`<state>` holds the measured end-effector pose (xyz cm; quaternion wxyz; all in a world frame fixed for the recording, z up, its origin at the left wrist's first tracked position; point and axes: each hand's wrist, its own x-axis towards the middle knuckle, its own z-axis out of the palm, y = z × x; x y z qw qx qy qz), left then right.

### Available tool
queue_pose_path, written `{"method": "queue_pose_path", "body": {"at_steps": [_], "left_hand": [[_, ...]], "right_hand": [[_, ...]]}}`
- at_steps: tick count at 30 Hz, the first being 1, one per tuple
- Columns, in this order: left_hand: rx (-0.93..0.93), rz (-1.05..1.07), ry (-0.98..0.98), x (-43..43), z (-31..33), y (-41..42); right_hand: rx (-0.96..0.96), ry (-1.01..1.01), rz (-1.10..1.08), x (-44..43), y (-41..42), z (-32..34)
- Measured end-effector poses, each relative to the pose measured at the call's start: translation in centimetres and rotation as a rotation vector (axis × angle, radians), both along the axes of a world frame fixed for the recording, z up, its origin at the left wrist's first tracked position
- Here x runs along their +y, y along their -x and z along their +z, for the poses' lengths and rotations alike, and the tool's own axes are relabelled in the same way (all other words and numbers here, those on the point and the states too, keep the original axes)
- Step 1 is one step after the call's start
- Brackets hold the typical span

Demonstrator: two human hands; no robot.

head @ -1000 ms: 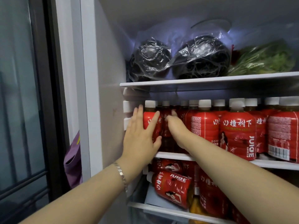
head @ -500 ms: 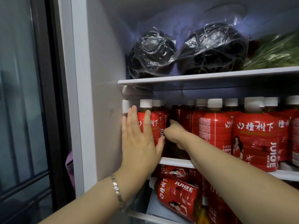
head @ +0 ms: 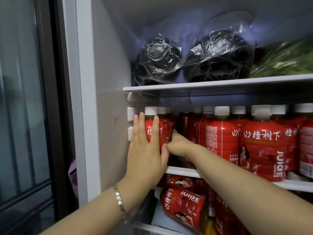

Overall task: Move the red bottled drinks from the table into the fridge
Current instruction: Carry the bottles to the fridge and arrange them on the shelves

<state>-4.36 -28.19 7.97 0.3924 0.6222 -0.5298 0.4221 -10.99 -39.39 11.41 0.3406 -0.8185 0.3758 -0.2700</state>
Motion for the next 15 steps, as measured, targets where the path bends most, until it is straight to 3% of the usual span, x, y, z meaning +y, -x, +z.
{"method": "queue_pose_path", "body": {"at_steps": [3,8,15], "left_hand": [[-0.002,0.007,-0.009,0.2,-0.2,-0.1],[-0.007,0.036,-0.036,0.7,-0.3,0.0],[-0.02,0.043,-0.051,0.5,-0.3,-0.1]], "right_hand": [[0.028,0.014,0.022,-0.7,-0.4,-0.1],[-0.159,-0.135,0.072,0.3,0.9,0.5],[-0.164,-0.054,0.075,1.0,1.8,0.7]]}}
